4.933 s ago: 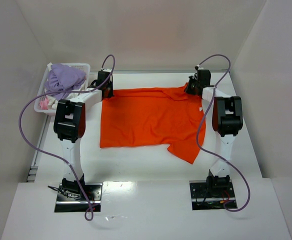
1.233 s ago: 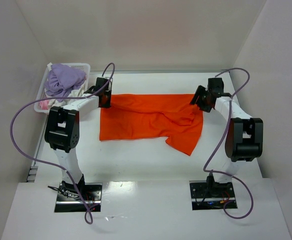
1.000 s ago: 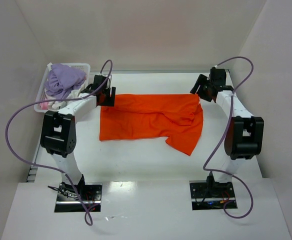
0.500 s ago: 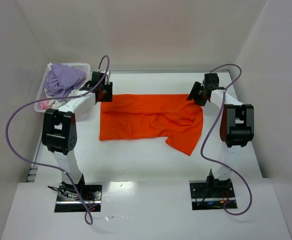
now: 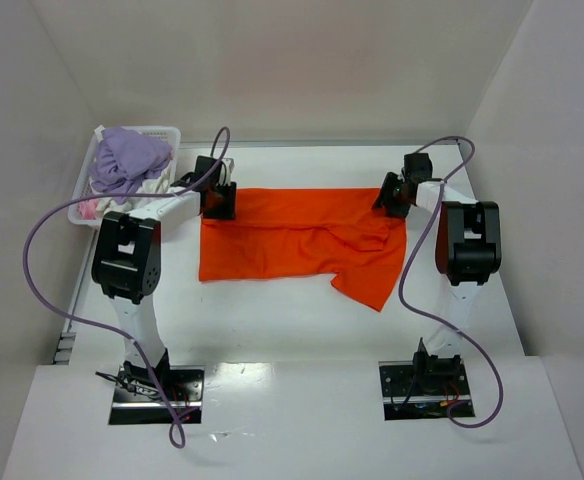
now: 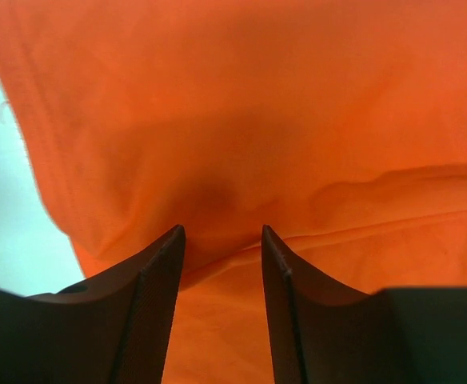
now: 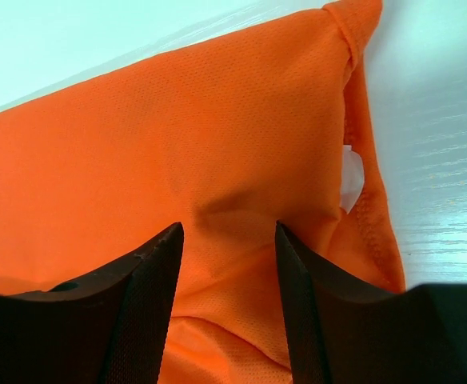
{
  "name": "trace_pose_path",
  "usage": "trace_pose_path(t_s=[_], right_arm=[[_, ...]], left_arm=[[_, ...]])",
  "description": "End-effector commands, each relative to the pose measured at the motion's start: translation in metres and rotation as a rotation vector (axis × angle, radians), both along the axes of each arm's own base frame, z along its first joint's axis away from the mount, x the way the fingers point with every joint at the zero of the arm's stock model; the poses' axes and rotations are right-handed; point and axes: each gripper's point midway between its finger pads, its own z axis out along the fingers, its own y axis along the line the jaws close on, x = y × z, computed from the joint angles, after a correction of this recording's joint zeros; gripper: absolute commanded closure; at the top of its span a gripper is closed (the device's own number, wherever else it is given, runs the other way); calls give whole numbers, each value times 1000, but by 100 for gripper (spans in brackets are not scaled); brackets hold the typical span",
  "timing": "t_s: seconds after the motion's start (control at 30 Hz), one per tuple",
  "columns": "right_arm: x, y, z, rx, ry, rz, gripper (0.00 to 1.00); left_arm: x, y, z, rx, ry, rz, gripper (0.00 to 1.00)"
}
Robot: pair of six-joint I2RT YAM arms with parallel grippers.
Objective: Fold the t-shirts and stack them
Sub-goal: Fold the flattened tshirt in 1/3 of the way
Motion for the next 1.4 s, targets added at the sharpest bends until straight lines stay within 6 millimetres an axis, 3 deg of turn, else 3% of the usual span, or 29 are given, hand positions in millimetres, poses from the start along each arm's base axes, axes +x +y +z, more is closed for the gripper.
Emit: trace_pose_path(t_s=[0.0, 0.1, 0.2, 0.23, 0.27, 0.4, 0.5, 0.73, 1.0, 1.1, 1.37], right_arm=[[14, -13, 12, -54, -44, -13, 44], [15, -15, 34, -69, -83, -14, 44], [13, -15, 62, -70, -133, -15, 38], [9, -17, 65, -78, -133, -22, 36], [9, -17, 84, -79, -172, -24, 36], [-7, -18, 102, -88, -192, -31, 31], [-24, -19, 99, -89, -165, -45, 31], [-57, -17, 56, -67, -46, -67, 35], [-57, -16, 38, -55, -23, -82, 43], [-49, -15, 38, -48, -32, -77, 43], [-44, -11, 20, -27, -5, -73, 44]], left_arm=[[-10, -14, -8, -35, 35, -30, 48], [-10, -14, -8, -35, 35, -30, 46], [-10, -14, -8, -35, 35, -30, 42], [-8, -11, -2, -26, 19, -22, 41], [-7, -10, 5, -20, 0, -14, 40], [-10, 0, 21, 10, -32, 24, 33], [-15, 12, 30, 42, -54, 87, 31], [-27, 29, 21, 69, -33, 223, 33], [-29, 18, 16, -69, -18, 201, 38], [-26, 11, 19, -102, -28, 177, 38], [-24, 15, 13, -136, -10, 177, 38]])
